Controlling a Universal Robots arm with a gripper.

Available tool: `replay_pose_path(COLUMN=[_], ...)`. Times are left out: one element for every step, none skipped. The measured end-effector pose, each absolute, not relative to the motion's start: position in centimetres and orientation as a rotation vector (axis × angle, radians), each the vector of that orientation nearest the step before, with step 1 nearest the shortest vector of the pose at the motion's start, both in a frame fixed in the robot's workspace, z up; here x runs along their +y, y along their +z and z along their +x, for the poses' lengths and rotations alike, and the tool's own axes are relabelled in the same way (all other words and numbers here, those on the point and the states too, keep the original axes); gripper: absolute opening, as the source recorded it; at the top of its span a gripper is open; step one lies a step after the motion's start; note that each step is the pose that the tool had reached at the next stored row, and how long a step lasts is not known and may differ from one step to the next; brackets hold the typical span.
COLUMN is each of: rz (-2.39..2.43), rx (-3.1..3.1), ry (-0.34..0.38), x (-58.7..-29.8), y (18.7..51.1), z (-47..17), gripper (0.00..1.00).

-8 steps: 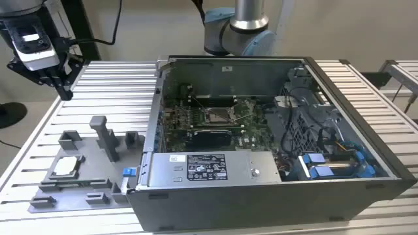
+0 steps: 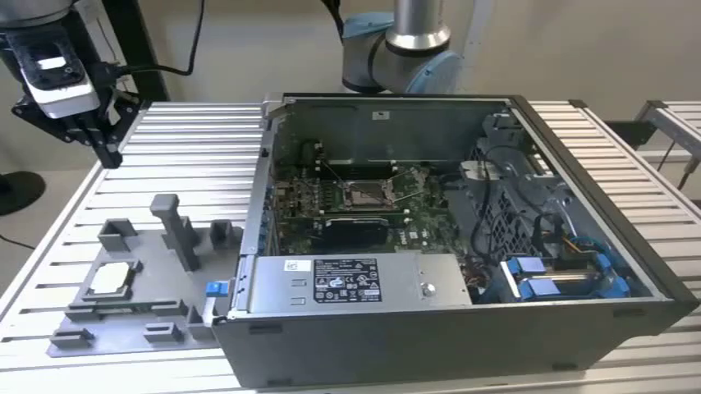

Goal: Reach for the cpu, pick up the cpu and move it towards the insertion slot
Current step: 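Reach for the cpu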

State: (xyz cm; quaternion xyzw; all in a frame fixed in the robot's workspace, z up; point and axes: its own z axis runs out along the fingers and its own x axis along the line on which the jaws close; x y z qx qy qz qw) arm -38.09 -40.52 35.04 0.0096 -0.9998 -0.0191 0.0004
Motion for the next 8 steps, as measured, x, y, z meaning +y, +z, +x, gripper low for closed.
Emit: replay_pose_path(rz=[0.030,0.030,0.030,0.030,0.030,0.030,0.030,0.030], rx=[-3.140,-3.140,-3.140,-3.140,-3.140,-3.140,-3.140,-3.140], ry=[-0.060,-0.060,-0.060,-0.060,-0.060,-0.060,-0.060,-0.060], x=[-40.52,-40.52,-40.52,-40.52,-40.52,-40.58,-40.69,-40.89], y=[35.04,35.04,35.04,35.04,35.05,35.05,35.05,35.04], z=[-38.09,-38.09,-38.09,-38.09,-38.09,-38.11,-38.13,-38.19], gripper=[0.00,0.00,0.00,0.00,0.00,0.00,0.00,0.00])
